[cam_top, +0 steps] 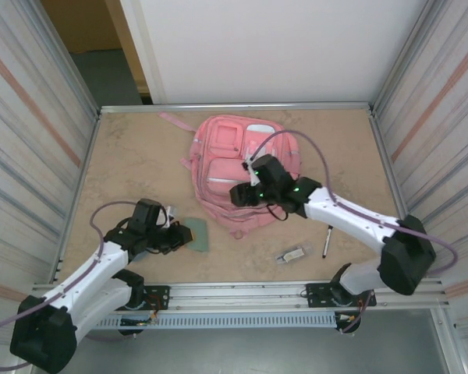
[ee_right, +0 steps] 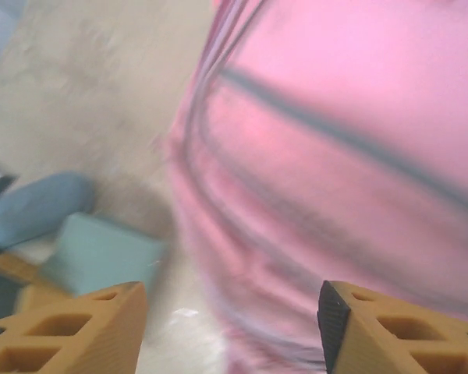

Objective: Pack books, pencil case, and school supplies into a backpack

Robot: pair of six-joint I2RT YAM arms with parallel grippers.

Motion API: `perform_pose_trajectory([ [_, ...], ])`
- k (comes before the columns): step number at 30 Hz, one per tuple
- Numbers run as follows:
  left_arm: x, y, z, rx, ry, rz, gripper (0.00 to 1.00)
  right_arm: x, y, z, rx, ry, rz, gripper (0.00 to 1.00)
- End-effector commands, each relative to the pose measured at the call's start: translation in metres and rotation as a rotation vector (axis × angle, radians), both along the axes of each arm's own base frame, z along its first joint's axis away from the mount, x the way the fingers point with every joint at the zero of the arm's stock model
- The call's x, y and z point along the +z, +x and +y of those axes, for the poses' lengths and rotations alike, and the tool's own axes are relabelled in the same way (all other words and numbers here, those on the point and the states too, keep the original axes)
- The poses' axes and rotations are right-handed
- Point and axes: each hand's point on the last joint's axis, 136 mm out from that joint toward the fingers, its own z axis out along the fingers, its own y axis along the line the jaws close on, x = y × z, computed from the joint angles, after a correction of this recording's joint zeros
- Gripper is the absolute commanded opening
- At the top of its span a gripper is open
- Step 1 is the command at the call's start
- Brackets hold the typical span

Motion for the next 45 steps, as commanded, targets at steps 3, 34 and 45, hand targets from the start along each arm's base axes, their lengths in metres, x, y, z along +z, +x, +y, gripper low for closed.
perform_pose_trajectory([
  [3,0.048,0.011,-0.011,0.005,-0.060,-0.075,0.00,-0.038,-0.004,-0.035,0.266,-0.456,-0.091,0.64],
  [34,0.090,0.014,-0.014,0.111,-0.226,-0.142,0.00,0.005,0.049,0.013,0.246,-0.404,-0.267,0.00],
  [45,0.125,0.063,-0.025,0.252,-0.214,-0.337,0.00,0.113,0.052,0.028,0.154,-0.135,-0.364,0.00],
])
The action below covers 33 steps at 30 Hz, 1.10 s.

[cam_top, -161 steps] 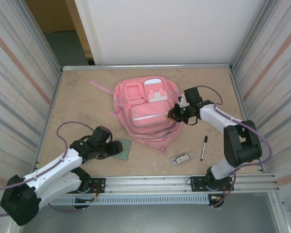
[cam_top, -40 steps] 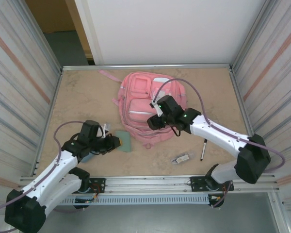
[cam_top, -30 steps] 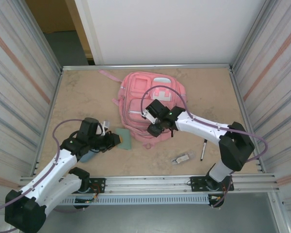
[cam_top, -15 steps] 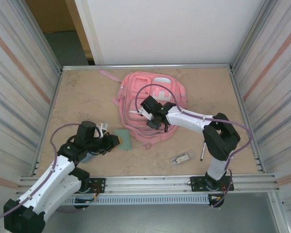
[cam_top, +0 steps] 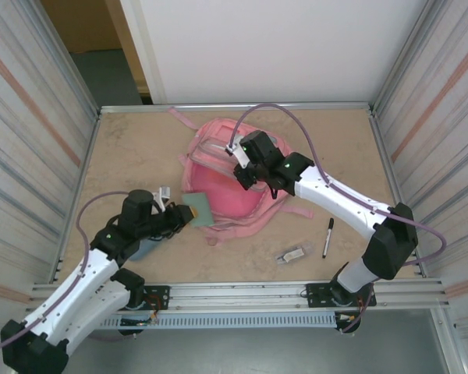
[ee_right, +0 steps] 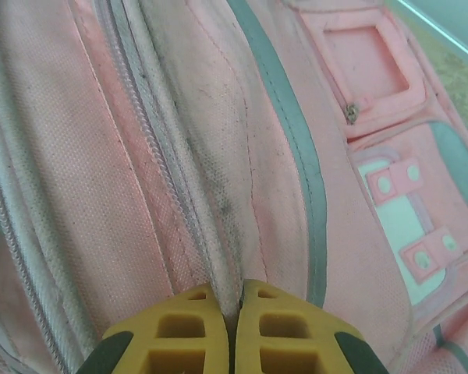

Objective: Pack books, pencil case, and school supplies into a backpack

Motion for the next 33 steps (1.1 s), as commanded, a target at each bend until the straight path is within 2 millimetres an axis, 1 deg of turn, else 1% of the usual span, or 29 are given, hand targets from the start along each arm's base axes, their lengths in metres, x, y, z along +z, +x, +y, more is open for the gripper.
perform_pose_trajectory([
  [1,0.036,0.034,-0.011,0.112,-0.039,-0.174,0.00,0.064,0.004,0.016,-0.014,0.206,-0.058,0.00],
  [3,0.034,0.050,-0.021,0.148,-0.036,-0.213,0.00,0.072,0.002,0.019,-0.016,0.237,-0.058,0.00],
  [7,0.025,0.081,-0.031,0.205,-0.014,-0.237,0.00,0.077,-0.005,0.025,0.003,0.289,-0.020,0.00],
  [11,0.029,0.113,-0.037,0.278,0.002,-0.309,0.00,0.074,-0.012,0.027,-0.002,0.330,0.032,0.00],
  [13,0.026,0.127,-0.041,0.306,0.023,-0.317,0.00,0.073,-0.014,0.027,-0.012,0.350,0.053,0.00],
  [16,0.026,0.149,-0.057,0.321,-0.023,-0.360,0.00,0.074,-0.017,0.029,-0.012,0.397,0.081,0.00],
  [18,0.017,0.163,-0.068,0.331,-0.055,-0.340,0.00,0.075,-0.019,0.031,-0.006,0.418,0.092,0.00],
  [20,0.012,0.177,-0.084,0.322,-0.089,-0.317,0.00,0.077,-0.020,0.032,-0.004,0.430,0.097,0.00],
  [23,0.009,0.196,-0.105,0.312,-0.109,-0.324,0.00,0.079,-0.020,0.034,0.002,0.444,0.106,0.00],
  [28,-0.002,0.232,-0.114,0.417,-0.138,-0.388,0.00,0.077,-0.023,0.039,0.017,0.458,0.133,0.00],
  [31,-0.020,0.250,-0.127,0.441,-0.163,-0.329,0.00,0.077,-0.024,0.039,0.023,0.466,0.134,0.00],
  [33,-0.034,0.254,-0.142,0.428,-0.189,-0.283,0.02,0.079,-0.024,0.039,0.028,0.470,0.135,0.00],
])
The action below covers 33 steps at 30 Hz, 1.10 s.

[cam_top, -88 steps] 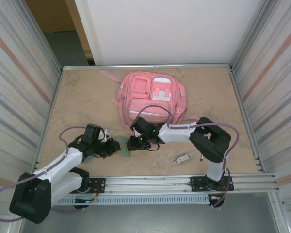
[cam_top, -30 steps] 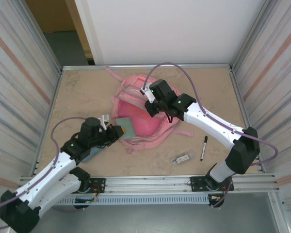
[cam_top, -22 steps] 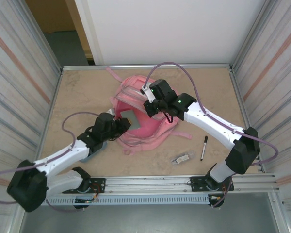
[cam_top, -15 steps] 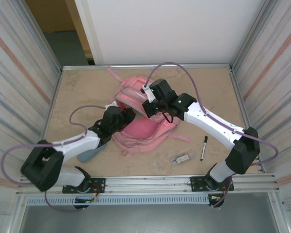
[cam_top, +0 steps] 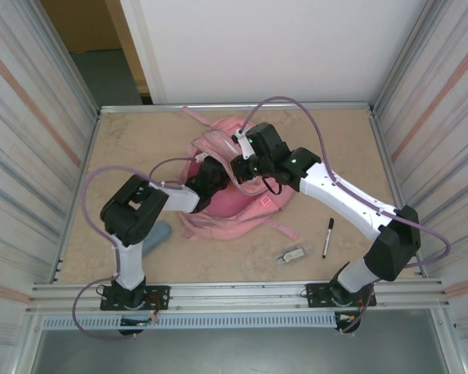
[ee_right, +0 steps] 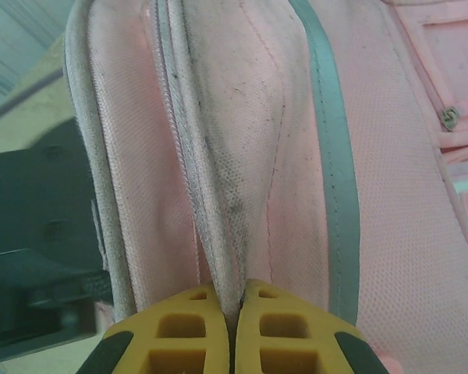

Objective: Pack books, pencil case, and school supplies into a backpack

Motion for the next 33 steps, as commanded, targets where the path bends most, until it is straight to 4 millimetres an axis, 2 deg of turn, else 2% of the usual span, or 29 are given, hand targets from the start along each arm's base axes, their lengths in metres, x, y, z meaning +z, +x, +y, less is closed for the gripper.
perform_pose_trajectory([
  [1,0.022,0.020,-0.024,0.033,-0.150,-0.054,0.05,0.057,-0.014,0.022,0.088,0.184,-0.087,0.00],
  [3,0.019,0.024,-0.034,0.034,-0.186,-0.050,0.08,0.057,-0.012,0.020,0.084,0.180,-0.091,0.00],
  [4,0.002,0.025,-0.037,0.031,-0.180,-0.012,0.12,0.055,-0.010,0.018,0.078,0.175,-0.089,0.00],
  [7,-0.003,0.025,-0.042,0.011,-0.169,0.016,0.31,0.051,-0.005,0.010,0.058,0.168,-0.081,0.00],
  [9,-0.006,0.020,-0.042,-0.019,-0.136,0.053,0.38,0.049,-0.001,0.002,0.038,0.161,-0.081,0.00],
  [10,-0.015,0.015,-0.041,-0.044,-0.102,0.090,0.40,0.046,0.002,-0.003,0.025,0.155,-0.079,0.00],
  [11,-0.003,0.011,-0.042,-0.078,-0.095,0.100,0.42,0.045,0.004,-0.007,0.014,0.151,-0.079,0.00],
  [15,-0.007,-0.024,-0.039,-0.184,-0.030,0.208,0.48,0.040,0.011,-0.020,-0.012,0.113,-0.102,0.00],
  [19,-0.026,-0.063,-0.005,-0.148,0.076,0.368,0.55,0.028,0.015,-0.029,-0.019,0.052,-0.111,0.00],
  [22,-0.018,-0.083,0.008,-0.237,0.157,0.368,0.56,0.021,0.014,-0.030,-0.012,0.034,-0.103,0.00],
  [27,-0.012,-0.117,0.035,-0.233,0.171,0.402,0.57,0.013,0.014,-0.028,-0.001,0.028,-0.090,0.00],
  [29,-0.009,-0.133,0.050,-0.244,0.197,0.406,0.57,0.010,0.013,-0.028,0.008,0.021,-0.085,0.00],
  [33,-0.001,-0.179,0.086,-0.273,0.239,0.400,0.56,0.001,0.013,-0.031,0.010,-0.011,-0.079,0.00],
])
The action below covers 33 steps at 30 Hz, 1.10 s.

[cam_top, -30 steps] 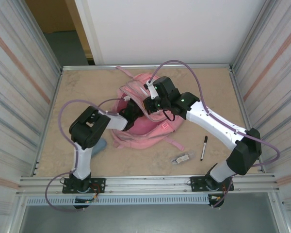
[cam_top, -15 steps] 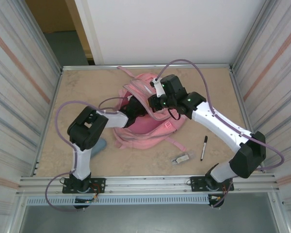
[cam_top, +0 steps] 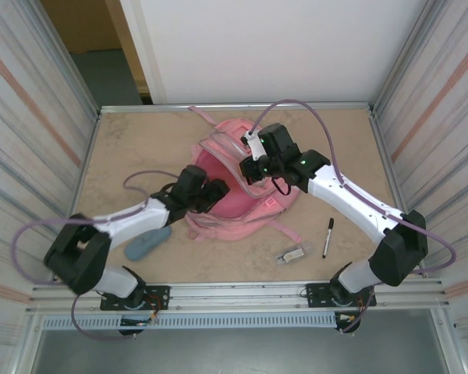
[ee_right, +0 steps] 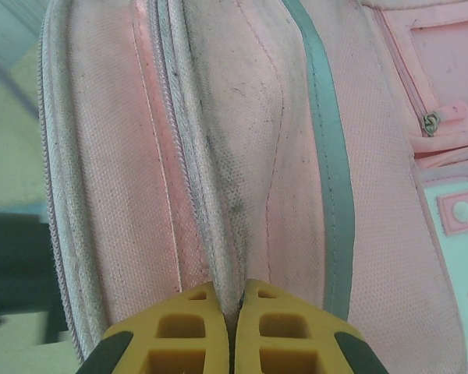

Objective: Pack books, pencil case, and school supplies into a backpack

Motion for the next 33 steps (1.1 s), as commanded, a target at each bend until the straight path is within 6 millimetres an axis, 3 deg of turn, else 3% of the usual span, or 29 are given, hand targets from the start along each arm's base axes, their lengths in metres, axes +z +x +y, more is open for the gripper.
perform_pose_trajectory([
  [1,-0.001,-0.044,0.034,-0.061,0.081,0.022,0.56,0.010,0.007,-0.003,0.006,-0.003,-0.071,0.00],
  [5,0.009,-0.082,0.086,-0.079,0.260,-0.004,0.56,-0.011,0.000,0.003,0.058,-0.147,-0.099,0.00],
  [9,0.021,-0.110,0.154,-0.011,0.454,0.052,0.61,-0.049,-0.018,0.016,0.142,-0.346,-0.100,0.00],
  [11,0.027,-0.120,0.190,0.047,0.587,0.087,0.73,-0.066,-0.026,0.020,0.153,-0.391,-0.076,0.00],
  [12,0.030,-0.124,0.202,0.063,0.623,0.111,0.74,-0.075,-0.031,0.023,0.160,-0.425,-0.079,0.00],
  [16,0.024,-0.114,0.201,0.081,0.568,0.124,0.91,-0.114,-0.041,0.029,0.176,-0.477,-0.032,0.00],
  [19,0.003,-0.100,0.200,0.092,0.513,0.156,0.91,-0.137,-0.041,0.026,0.178,-0.522,0.003,0.00],
  [22,-0.010,-0.097,0.219,0.127,0.618,0.207,0.96,-0.150,-0.037,0.016,0.171,-0.575,0.020,0.00],
  [25,-0.027,-0.095,0.225,0.139,0.650,0.226,0.97,-0.156,-0.030,0.004,0.141,-0.592,0.041,0.02],
  [28,-0.051,-0.099,0.220,0.169,0.598,0.272,0.95,-0.155,-0.022,-0.009,0.093,-0.575,0.068,0.18],
  [33,-0.071,-0.101,0.210,0.170,0.531,0.298,0.93,-0.134,-0.020,-0.023,0.051,-0.530,0.044,0.31],
])
